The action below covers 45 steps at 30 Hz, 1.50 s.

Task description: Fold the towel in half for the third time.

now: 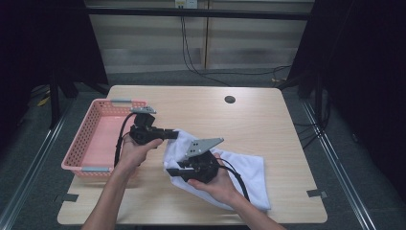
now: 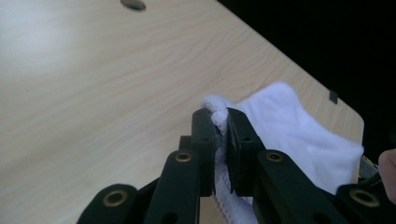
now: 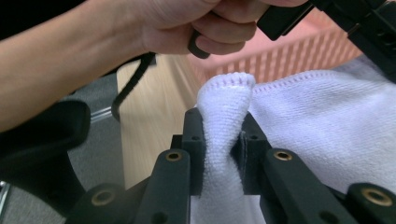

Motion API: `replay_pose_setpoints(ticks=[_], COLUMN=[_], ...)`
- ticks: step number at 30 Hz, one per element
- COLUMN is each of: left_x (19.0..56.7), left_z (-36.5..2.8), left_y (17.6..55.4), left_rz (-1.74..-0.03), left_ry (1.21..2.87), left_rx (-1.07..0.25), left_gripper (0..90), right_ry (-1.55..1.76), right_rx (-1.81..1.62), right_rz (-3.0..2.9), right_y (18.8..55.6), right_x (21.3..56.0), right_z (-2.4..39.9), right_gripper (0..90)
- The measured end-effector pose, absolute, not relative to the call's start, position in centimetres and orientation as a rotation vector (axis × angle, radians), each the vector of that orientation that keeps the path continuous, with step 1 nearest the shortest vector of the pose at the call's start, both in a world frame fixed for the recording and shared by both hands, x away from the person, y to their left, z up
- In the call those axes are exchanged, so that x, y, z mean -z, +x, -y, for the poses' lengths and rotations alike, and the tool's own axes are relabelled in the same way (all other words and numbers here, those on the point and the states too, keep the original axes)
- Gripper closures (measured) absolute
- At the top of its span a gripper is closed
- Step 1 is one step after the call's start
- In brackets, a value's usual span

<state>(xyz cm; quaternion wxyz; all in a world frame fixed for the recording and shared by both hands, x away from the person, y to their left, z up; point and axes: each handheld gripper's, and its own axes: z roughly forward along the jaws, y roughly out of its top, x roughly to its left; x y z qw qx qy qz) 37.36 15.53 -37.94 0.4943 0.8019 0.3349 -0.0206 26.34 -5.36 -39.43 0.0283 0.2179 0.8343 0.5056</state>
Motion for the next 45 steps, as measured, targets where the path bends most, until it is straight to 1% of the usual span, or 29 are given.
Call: replay_pose_setpoints(ticks=[3,6,12,17,22,28,31,35,41,45], left_x=[36.0,36.0,38.7,39.1,39.7,40.9,42.2,44.2,45.9,46.5], left_z=[-15.6,-15.2,-12.7,-10.3,-6.7,-3.5,-2.1,-0.4,2.1,3.3], left_y=[37.0,36.8,37.2,37.2,36.6,36.6,36.8,36.6,36.4,36.3], left_rz=[-0.787,-0.776,-0.796,-0.773,-0.711,-0.694,-0.677,-0.683,-0.674,-0.685], left_ry=[1.948,1.98,2.0,1.999,2.051,2.068,2.086,2.118,2.145,2.129], left_rx=[0.009,-0.023,0.014,0.051,0.079,0.105,0.138,0.178,0.213,0.216], left_gripper=[83.2,83.2,83.1,83.0,82.8,82.4,81.7,81.3,78.8,75.1], right_ry=[0.644,0.63,0.724,0.791,0.844,0.927,0.965,1.062,1.128,1.142], right_rx=[-1.607,-1.624,-1.609,-1.621,-1.606,-1.585,-1.559,-1.526,-1.42,-1.394], right_rz=[-2.534,-2.512,-2.517,-2.446,-2.411,-2.361,-2.33,-2.318,-2.371,-2.376], right_y=[26.3,26.1,25.9,24.8,23.1,21.8,21.0,20.1,19.4,19.2], right_x=[37.8,37.5,39.6,39.8,40.5,41.5,42.5,44.7,46.9,47.1], right_z=[5.0,4.7,6.6,9.4,12.0,15.4,17.3,19.8,20.7,21.3], right_gripper=[77.3,77.3,77.3,77.3,77.2,77.0,76.7,76.4,74.9,69.7])
